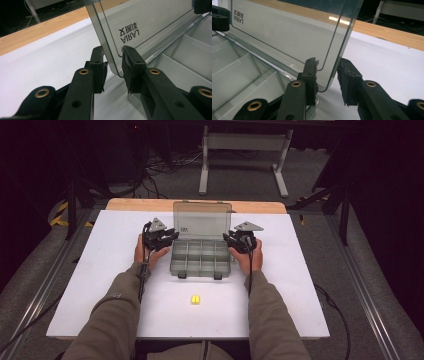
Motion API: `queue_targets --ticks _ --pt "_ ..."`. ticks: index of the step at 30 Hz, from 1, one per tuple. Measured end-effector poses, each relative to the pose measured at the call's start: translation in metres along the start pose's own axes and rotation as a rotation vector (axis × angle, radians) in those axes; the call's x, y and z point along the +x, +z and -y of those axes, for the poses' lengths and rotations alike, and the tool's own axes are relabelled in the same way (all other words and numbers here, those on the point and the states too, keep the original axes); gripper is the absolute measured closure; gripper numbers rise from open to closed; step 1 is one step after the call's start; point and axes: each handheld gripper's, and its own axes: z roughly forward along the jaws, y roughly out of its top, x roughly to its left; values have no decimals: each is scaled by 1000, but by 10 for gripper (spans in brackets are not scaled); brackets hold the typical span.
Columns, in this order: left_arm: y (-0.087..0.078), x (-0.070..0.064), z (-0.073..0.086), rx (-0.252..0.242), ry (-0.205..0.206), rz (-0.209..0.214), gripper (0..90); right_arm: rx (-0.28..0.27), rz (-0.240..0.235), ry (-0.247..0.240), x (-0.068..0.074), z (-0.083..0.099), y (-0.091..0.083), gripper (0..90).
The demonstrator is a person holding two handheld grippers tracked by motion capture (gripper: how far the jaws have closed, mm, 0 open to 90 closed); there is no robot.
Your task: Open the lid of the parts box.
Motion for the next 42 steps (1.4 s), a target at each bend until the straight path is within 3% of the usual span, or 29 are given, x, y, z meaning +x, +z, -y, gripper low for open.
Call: queue_targets --ticks 18,23,26,29,33,42 --pt "1 1 2 -5 -7 -13 729 8 44 -33 6 -2 3 652" --pt "1 1 3 4 -12 -23 723 17 95 -62 12 -5 5 586" --pt "1 1 3 4 -13 -22 723 18 96 -52 12 -5 6 579" --pt "2 0 3 6 -12 -24 724 17 93 -43 10 -4 7 592" --pt "3 -1 3 12 2 -23 751 22 79 -51 12 -4 8 676" --pt "3 -1 3 13 4 -24 750 31 91 -83 15 -5 9 698"
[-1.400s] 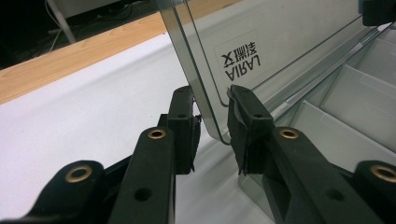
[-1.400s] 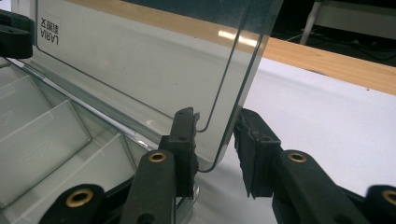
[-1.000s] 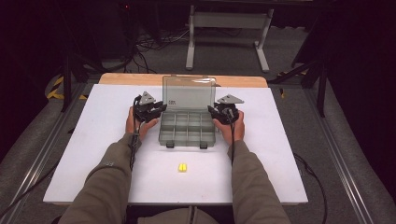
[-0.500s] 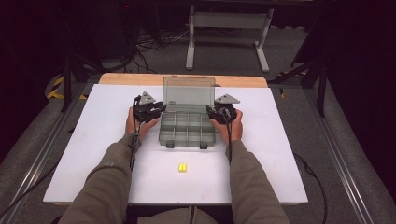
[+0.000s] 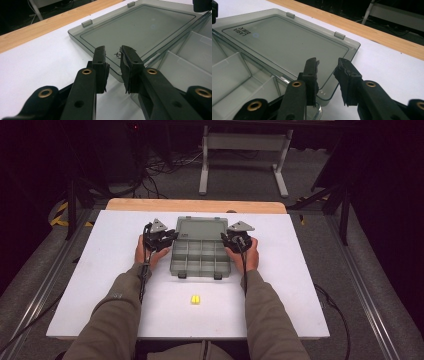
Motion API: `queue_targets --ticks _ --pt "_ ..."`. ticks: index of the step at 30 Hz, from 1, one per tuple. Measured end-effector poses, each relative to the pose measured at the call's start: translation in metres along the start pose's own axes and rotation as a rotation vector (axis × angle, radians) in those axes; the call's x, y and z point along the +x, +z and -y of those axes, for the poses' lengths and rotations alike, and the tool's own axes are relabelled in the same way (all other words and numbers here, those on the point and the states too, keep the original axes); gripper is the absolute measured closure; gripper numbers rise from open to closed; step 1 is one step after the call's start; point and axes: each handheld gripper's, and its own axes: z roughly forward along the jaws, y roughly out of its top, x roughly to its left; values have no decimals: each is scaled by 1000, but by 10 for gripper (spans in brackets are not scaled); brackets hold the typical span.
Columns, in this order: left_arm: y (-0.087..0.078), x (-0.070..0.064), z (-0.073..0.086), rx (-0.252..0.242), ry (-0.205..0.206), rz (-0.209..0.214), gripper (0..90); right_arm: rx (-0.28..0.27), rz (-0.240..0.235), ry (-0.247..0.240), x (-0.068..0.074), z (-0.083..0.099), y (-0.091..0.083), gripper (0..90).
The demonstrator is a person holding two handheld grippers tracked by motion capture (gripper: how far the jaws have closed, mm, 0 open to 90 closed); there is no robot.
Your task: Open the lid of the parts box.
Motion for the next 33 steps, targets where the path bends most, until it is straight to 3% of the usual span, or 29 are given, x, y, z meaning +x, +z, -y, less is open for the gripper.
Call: queue_targets --ticks 7,12,19,23,33 --pt "-2 -1 -4 17 47 -20 717 8 12 -37 1 -3 -2 689" --pt "-13 -1 -12 8 95 -38 694 -15 -6 -45 1 -8 -10 690" --pt "-43 -7 -27 -17 196 -25 673 -36 -55 -93 2 -16 -31 684" --pt "-59 -10 -29 -36 212 -6 662 -70 -96 -106 4 -17 -49 687" --pt "-83 -20 -23 -63 264 29 634 -100 -144 -133 10 -15 -72 686"
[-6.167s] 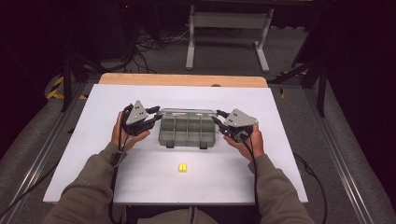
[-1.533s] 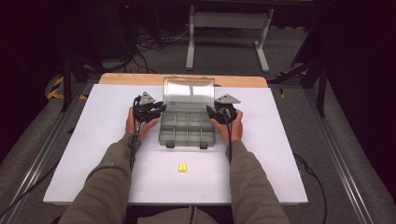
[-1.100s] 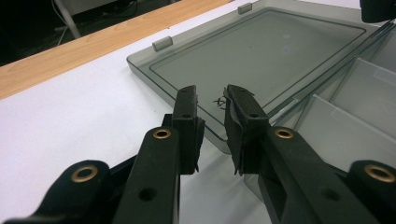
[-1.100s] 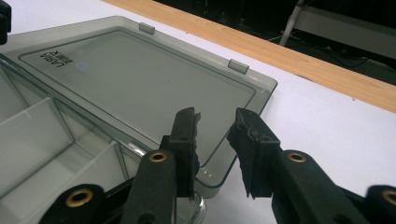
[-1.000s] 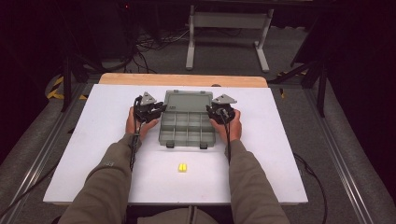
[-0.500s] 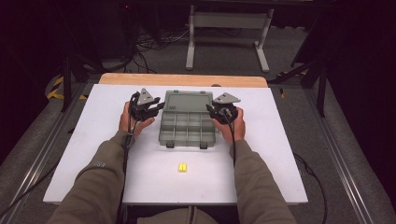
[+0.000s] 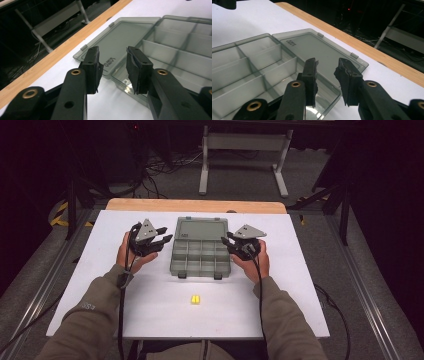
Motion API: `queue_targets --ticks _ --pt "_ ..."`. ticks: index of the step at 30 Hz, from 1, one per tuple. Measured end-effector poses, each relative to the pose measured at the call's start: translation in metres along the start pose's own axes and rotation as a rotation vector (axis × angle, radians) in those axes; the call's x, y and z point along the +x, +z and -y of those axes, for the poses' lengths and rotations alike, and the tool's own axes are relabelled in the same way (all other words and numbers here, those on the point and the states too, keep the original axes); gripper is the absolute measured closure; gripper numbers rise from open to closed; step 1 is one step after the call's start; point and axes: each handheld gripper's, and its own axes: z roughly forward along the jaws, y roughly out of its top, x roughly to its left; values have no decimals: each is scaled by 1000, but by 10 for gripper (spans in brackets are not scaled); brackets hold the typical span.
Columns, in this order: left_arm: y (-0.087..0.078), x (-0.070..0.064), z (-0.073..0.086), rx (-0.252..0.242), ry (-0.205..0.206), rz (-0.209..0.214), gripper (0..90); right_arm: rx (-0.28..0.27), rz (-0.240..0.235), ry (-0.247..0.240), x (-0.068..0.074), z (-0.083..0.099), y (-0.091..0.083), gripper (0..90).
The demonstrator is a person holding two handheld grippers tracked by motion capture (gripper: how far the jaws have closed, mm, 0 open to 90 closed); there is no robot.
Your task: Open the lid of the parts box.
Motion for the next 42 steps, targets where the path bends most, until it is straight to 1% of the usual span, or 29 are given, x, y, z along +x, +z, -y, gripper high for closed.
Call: queue_targets --ticks 2,5,7,9,12,14,15,17,20,21,23,24,25,26,27,28,29,32,33,35,36,38,39,40,41,42 --pt "-5 -4 1 -2 15 3 625 -6 -13 -7 2 0 -4 683" --pt "-11 -9 3 -19 18 16 614 -10 -28 -30 8 1 -10 680" --pt "-17 -15 6 -34 27 24 605 -20 -41 -47 12 3 -16 677" --pt "-22 -19 8 -44 35 22 593 -21 -50 -52 15 6 -21 676" --pt "-32 -26 13 -66 31 32 573 -41 -64 -57 19 9 -28 672" --pt "-34 -28 15 -74 33 33 566 -48 -67 -60 21 10 -31 669" --pt "-37 -30 16 -77 35 40 550 -54 -77 -61 23 11 -34 663" --pt "-40 -33 17 -85 40 41 533 -57 -88 -75 28 14 -38 658" --pt "-45 -39 22 -102 41 60 493 -58 -111 -90 35 17 -43 641" --pt "-46 -44 25 -97 49 69 457 -55 -122 -110 40 20 -46 631" --pt "-47 -49 29 -84 65 68 417 -46 -133 -124 43 23 -48 617" --pt "-49 -52 31 -82 65 79 393 -42 -138 -134 45 24 -49 610" --pt "-49 -52 31 -82 65 79 373 -42 -138 -134 45 24 -49 610" --pt "-50 -58 34 -76 70 92 351 -45 -172 -143 50 28 -54 595" --pt "-50 -58 34 -76 70 92 332 -45 -172 -143 50 28 -54 595" --pt "-51 -61 35 -62 97 91 332 -43 -178 -144 51 29 -55 586" --pt "-53 -63 36 -65 99 98 310 -41 -187 -141 52 31 -57 574" --pt "-56 -67 39 -74 92 113 270 -36 -221 -143 57 35 -61 537" --pt "-57 -69 41 -77 87 116 250 -31 -228 -156 60 37 -63 503" --pt "-58 -71 45 -74 77 129 247 -30 -231 -154 60 38 -63 490" --pt "-60 -73 49 -67 86 140 228 -20 -261 -140 62 40 -62 441" --pt "-62 -74 52 -66 80 144 219 -15 -270 -137 63 41 -62 425" --pt "-65 -76 58 -62 76 151 205 4 -287 -133 65 44 -60 359" --pt "-65 -76 58 -62 76 151 190 17 -297 -134 67 45 -58 349" --pt "-68 -77 65 -44 76 157 184 31 -310 -140 69 45 -58 349" --pt "-70 -78 69 -37 74 167 172 44 -329 -145 70 46 -57 349"
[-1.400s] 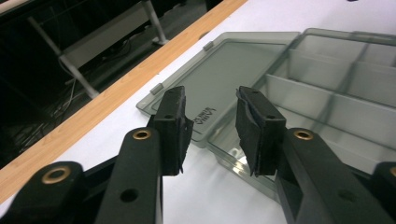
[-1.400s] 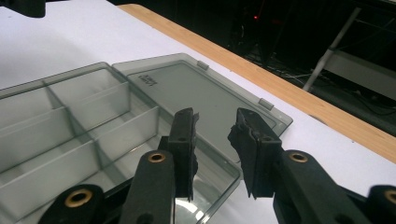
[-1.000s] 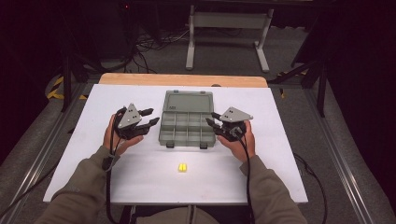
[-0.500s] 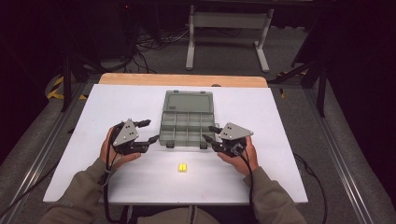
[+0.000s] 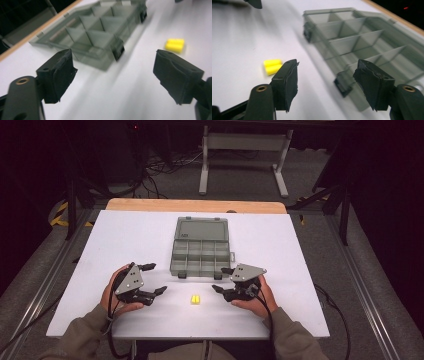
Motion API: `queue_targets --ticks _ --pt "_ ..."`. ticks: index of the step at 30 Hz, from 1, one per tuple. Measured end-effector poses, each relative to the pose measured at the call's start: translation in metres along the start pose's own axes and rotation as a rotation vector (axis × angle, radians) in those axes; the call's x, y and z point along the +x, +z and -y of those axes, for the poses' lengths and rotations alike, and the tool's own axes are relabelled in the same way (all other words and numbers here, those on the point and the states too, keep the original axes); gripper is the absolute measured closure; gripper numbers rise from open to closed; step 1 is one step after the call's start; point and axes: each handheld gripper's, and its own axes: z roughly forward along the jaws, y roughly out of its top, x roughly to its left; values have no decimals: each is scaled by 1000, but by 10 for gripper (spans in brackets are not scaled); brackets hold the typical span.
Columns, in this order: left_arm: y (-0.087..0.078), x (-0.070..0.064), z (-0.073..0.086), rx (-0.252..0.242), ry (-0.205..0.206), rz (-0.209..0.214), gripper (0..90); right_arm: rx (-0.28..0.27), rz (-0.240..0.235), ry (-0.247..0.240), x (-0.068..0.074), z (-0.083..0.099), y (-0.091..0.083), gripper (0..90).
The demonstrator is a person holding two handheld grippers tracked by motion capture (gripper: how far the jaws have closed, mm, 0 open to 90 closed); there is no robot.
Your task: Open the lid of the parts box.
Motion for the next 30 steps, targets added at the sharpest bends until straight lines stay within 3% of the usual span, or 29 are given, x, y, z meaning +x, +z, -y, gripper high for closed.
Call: queue_targets --ticks 5,13,20,23,30 --pt "-9 -2 13 10 -39 21 114 37 -74 -3 5 2 6 311" --pt "-22 -10 24 34 -44 36 59 101 -183 -26 20 3 24 283" --pt "-36 -14 32 34 -63 47 46 130 -242 -51 28 1 40 286" --pt "-37 -15 32 33 -60 52 45 137 -244 -58 30 0 43 296" --pt "-40 -13 33 30 -65 43 49 148 -274 -66 31 -4 53 397"
